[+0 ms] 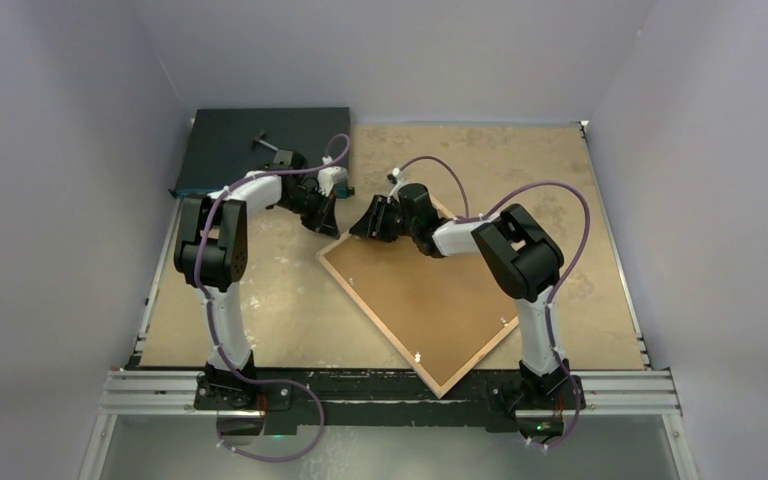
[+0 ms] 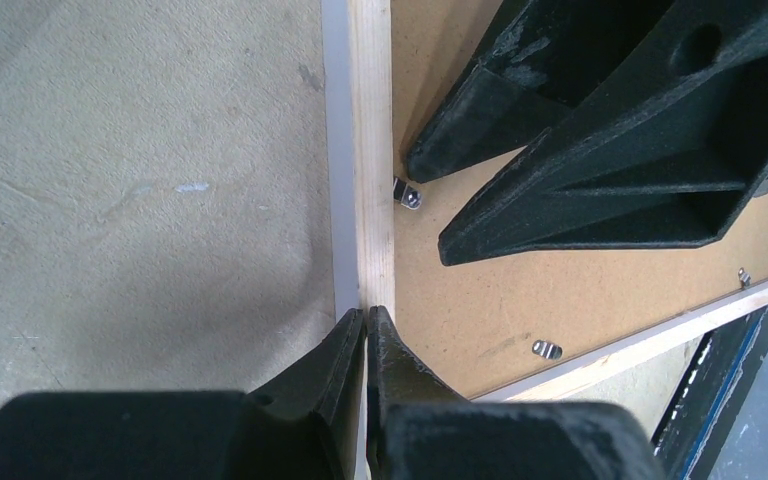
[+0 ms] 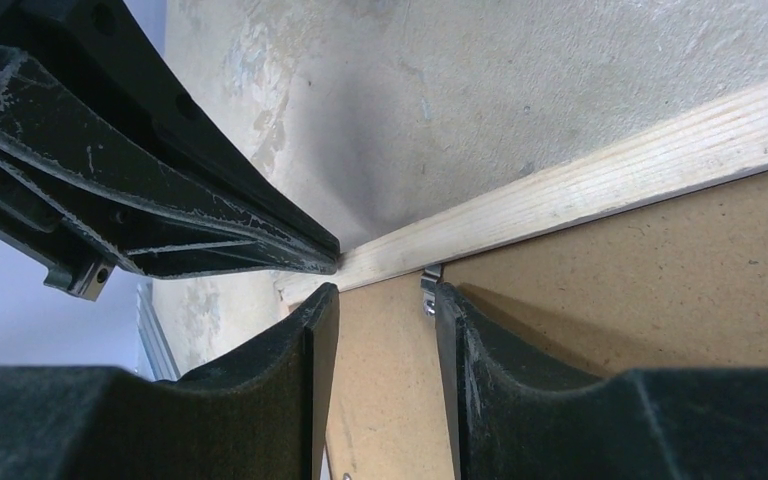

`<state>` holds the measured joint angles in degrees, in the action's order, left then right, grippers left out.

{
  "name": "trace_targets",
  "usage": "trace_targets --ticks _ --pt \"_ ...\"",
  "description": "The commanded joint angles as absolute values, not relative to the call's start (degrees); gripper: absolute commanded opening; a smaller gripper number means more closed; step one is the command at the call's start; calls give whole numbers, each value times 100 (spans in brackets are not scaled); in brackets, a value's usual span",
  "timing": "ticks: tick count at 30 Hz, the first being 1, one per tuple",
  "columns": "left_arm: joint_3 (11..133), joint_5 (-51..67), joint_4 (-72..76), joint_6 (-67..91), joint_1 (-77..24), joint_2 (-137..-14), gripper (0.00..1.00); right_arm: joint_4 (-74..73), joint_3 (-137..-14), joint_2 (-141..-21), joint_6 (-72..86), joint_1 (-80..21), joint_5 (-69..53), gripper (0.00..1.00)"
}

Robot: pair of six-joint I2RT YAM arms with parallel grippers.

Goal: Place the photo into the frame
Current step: Install the photo frame at the center of the board.

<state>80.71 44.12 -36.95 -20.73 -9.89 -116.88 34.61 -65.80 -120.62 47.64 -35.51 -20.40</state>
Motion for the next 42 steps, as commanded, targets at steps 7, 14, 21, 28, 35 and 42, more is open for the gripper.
trace_targets --ticks 7,14,21,28,35,42 --pt "7937 4395 -3851 -2211 -1041 -11556 2 3098 -6732 -12211 4482 -3679 -1912 44" --pt "7964 4412 -3849 -2199 -1033 -11562 2 3159 -6873 -12362 4566 -3709 -2132 44" --pt "7988 4440 -3856 -2188 -1035 -11571 2 3038 -6886 -12342 4579 -3703 -2277 44" --pt "8087 4342 -3991 -2204 -993 -11471 2 2313 -6848 -11398 3687 -3643 -1377 58" --pt "8510 4115 -4375 -2093 -739 -11182 24 438 -6695 -10438 2572 -4524 362 62" --pt "8578 3878 -4684 -2069 -523 -10461 46 -777 -5922 -9699 3002 -5720 1154 61"
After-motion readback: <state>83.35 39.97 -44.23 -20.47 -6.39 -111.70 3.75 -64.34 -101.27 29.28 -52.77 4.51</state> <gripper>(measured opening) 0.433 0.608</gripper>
